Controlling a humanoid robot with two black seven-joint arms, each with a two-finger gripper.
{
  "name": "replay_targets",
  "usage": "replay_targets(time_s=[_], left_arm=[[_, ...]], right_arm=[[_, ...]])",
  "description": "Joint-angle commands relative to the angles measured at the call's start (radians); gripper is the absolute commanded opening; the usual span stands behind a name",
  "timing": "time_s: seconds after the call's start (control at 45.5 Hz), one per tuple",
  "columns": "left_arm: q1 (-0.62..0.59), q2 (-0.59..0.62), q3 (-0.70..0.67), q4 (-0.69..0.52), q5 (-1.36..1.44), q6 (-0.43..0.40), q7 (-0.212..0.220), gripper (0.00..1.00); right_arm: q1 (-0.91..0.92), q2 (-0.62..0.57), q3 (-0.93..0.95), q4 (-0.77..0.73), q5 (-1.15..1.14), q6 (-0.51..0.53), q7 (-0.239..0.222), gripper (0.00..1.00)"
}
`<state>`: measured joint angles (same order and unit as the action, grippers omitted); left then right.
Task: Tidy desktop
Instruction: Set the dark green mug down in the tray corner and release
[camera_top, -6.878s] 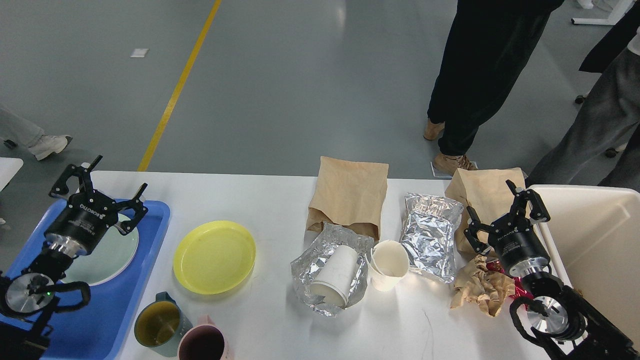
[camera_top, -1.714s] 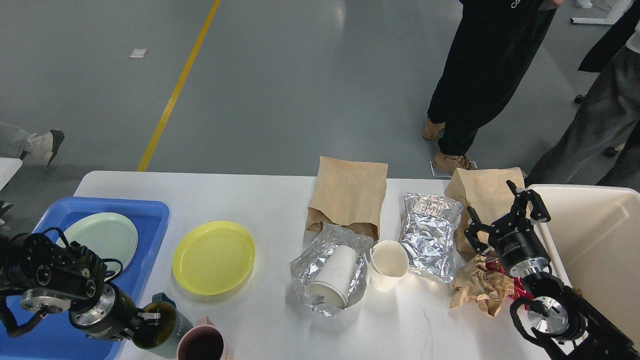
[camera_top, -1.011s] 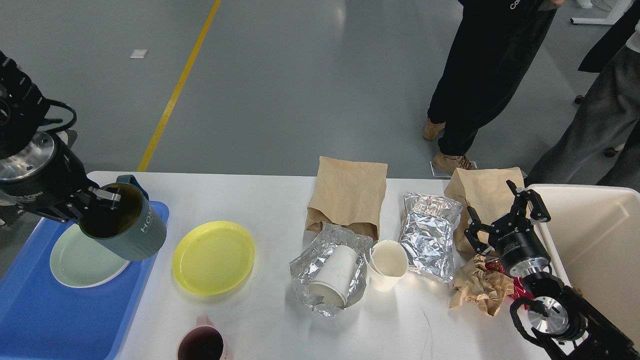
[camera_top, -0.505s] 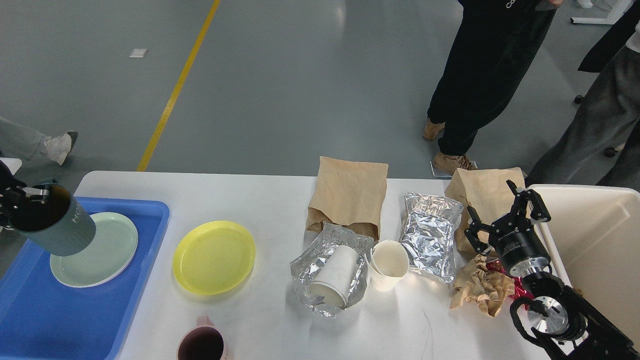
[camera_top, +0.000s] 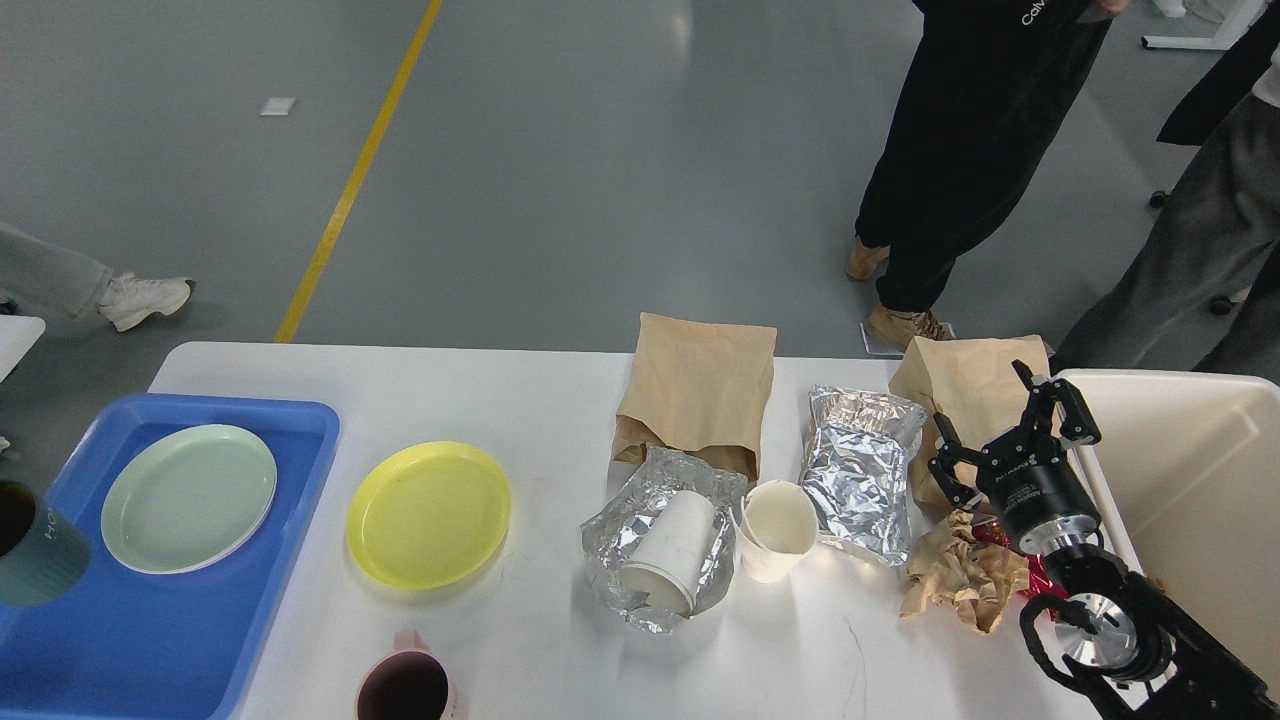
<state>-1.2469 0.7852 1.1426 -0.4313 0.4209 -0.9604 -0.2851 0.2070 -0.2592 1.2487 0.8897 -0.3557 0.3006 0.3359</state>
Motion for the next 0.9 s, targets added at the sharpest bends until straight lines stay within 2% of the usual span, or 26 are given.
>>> replay_targets(time_s=[0.0, 0.088, 0.264, 0.374, 0.879], left_arm=[[0.095, -0.007, -0.037, 0.078, 0.001, 0.000, -0.039, 0.03], [0.164, -0.018, -0.083, 0.108, 0.001, 0.000, -0.045, 0.03], [0.316, -0.069, -0.130, 0.233, -0.011, 0.000, -0.094, 0.04], [0.366, -0.075, -0.162, 0.250, -0.010, 0.011, -0.106, 0.04], [0.411, -0.081, -0.155, 0.267, -0.017, 0.100, -0.097, 0.09]], right_arm=[[0.000, 0.000, 0.000, 0.000, -0.002, 0.000, 0.000, 1.00], [0.000, 0.002, 0.000, 0.000, -0.002, 0.000, 0.000, 1.00], [0.000, 0.000, 0.000, -0.001, 0.000, 0.000, 0.000, 1.00], [0.000, 0.000, 0.000, 0.000, -0.002, 0.000, 0.000, 1.00], [0.000, 0.002, 0.000, 0.000, 0.000, 0.000, 0.000, 1.00]])
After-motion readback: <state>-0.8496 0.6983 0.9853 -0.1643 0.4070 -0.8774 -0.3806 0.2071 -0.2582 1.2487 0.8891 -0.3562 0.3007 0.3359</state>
